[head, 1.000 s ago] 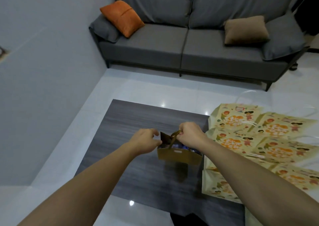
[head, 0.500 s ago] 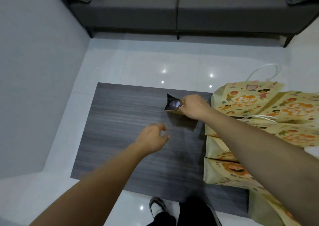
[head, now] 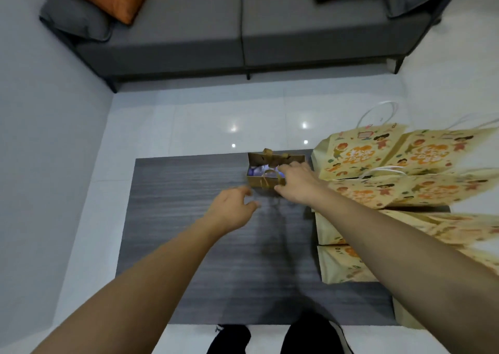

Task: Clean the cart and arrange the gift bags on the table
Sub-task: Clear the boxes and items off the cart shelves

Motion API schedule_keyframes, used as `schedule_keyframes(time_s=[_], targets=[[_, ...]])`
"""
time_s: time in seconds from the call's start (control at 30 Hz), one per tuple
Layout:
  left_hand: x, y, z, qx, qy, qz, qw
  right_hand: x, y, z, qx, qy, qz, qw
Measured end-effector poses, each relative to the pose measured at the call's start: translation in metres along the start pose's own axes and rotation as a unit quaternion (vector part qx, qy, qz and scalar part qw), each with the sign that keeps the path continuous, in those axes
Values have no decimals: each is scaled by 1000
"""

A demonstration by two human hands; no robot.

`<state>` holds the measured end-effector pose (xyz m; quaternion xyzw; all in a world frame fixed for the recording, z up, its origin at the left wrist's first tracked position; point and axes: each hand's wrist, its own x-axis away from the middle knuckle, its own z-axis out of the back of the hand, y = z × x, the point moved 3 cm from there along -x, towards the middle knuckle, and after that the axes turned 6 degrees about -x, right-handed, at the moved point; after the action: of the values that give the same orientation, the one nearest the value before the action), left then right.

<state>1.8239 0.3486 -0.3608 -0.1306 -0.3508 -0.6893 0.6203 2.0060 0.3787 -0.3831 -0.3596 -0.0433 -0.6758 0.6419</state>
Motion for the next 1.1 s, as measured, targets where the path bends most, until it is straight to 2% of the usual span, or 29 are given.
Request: schedule_keyframes(time_s=[0.3, 0.5, 0.67, 0.8, 1.0, 1.1], targets=[[35, 42, 36, -72, 41, -174, 981, 122, -8, 2, -54, 137, -82, 986], [89, 97, 29, -120, 65, -298, 945, 238, 3, -10, -90, 247, -187, 947], [155, 173, -11, -193, 55, -419, 885, 351, 37, -35, -122, 311, -284, 899], [226, 230, -46, -239, 46, -506, 827, 440, 69, -52, -166, 374, -341, 846], [329, 314, -125, -311, 51, -596, 739, 561, 125, -88, -214, 460, -381, 772], [378, 360, -187, -325, 39, -621, 712, 630, 161, -122, -234, 478, -418, 736]])
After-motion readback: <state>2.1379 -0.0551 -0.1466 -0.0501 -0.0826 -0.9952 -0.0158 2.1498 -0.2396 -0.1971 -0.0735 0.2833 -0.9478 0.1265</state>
